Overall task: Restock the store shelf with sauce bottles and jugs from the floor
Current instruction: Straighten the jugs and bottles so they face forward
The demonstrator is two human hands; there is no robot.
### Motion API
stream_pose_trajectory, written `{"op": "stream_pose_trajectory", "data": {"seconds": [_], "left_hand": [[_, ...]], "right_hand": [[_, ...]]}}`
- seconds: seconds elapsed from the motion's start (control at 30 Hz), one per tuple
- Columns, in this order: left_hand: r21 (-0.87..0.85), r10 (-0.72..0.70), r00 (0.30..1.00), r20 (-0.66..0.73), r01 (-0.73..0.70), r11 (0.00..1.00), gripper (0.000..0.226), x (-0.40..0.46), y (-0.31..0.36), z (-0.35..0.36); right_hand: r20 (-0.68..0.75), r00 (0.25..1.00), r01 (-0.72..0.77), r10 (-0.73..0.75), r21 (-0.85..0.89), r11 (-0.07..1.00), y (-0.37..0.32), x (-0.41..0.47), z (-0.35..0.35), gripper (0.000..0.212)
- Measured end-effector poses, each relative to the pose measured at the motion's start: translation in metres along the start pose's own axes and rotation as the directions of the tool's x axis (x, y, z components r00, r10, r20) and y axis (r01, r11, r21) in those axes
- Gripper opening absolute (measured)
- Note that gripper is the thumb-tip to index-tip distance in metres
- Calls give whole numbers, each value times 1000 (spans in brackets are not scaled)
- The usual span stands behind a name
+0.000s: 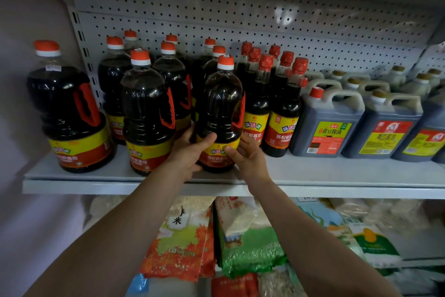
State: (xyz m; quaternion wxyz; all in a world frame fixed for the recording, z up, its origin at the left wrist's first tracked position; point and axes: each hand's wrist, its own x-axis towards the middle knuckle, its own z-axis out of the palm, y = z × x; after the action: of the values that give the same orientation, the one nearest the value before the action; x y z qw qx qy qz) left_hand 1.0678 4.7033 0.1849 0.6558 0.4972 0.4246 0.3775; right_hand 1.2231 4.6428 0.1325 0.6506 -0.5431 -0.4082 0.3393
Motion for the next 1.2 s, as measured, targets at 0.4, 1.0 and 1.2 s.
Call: {"op": "stream_pose_trajectory", "data": {"seconds": [0.4, 1.0, 1.2], "left_hand": [[183, 237, 971, -35, -226, 957, 72, -14, 23, 5], [372, 415, 910, -8, -383, 846, 57, 8, 144, 32], [440, 395, 917, -64, -329, 836, 64, 34, 173, 47]], "right_hand": [[-47, 997, 54, -56, -53, 997, -54, 1, -11, 48], [33, 959, 277, -282, -325, 904, -197, 81, 1, 55], [85, 960, 275, -266, -458, 845, -218, 125, 17, 58]]}}
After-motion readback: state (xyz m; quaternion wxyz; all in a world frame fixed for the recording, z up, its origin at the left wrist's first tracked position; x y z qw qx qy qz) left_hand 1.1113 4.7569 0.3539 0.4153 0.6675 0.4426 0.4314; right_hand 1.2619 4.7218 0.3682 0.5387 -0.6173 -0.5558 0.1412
